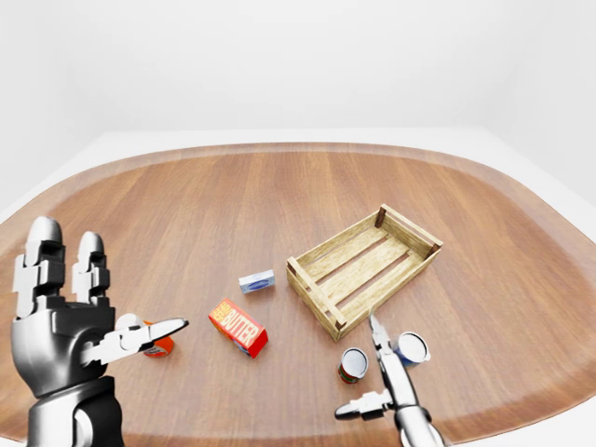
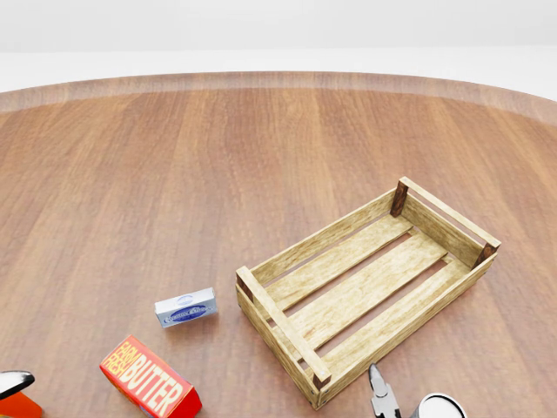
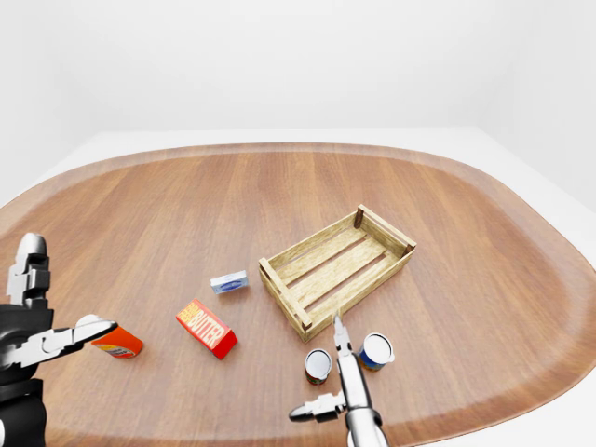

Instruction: Pick up the tomato sauce, and put it in the wooden tray.

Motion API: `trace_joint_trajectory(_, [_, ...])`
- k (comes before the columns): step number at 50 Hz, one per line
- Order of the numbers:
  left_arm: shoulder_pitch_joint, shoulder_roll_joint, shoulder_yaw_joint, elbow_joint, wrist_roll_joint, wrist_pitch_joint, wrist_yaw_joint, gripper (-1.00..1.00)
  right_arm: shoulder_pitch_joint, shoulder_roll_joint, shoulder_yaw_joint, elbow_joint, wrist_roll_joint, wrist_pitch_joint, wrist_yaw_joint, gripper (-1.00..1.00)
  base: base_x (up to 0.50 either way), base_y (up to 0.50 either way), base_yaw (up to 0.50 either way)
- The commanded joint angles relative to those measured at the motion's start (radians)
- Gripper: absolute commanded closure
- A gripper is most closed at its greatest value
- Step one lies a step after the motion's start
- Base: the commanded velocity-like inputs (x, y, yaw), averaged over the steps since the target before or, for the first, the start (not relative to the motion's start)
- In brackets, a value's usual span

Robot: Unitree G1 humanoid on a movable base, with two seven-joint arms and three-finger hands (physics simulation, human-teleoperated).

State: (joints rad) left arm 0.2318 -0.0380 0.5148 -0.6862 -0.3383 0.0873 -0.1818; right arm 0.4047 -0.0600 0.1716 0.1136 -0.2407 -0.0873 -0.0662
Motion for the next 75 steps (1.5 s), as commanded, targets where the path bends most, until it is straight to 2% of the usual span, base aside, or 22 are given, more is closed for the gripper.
trace_joint_trajectory(1, [0.000,0.000,-0.001,0.001,0.001,0.000,0.000,-0.95,-0.010,0.005,-0.006,0.023,-0.003,0.000,0.002,-1.00,0.00,0.00,0.00])
trace_joint_trajectory(75, [0.000,0.001,-0.007,0.011,0.005,0.000,0.001,-0.96,-0.074,0.026,-0.049,0.157,-0.009,0.000,0.012,-1.00,0.00,0.00,0.00])
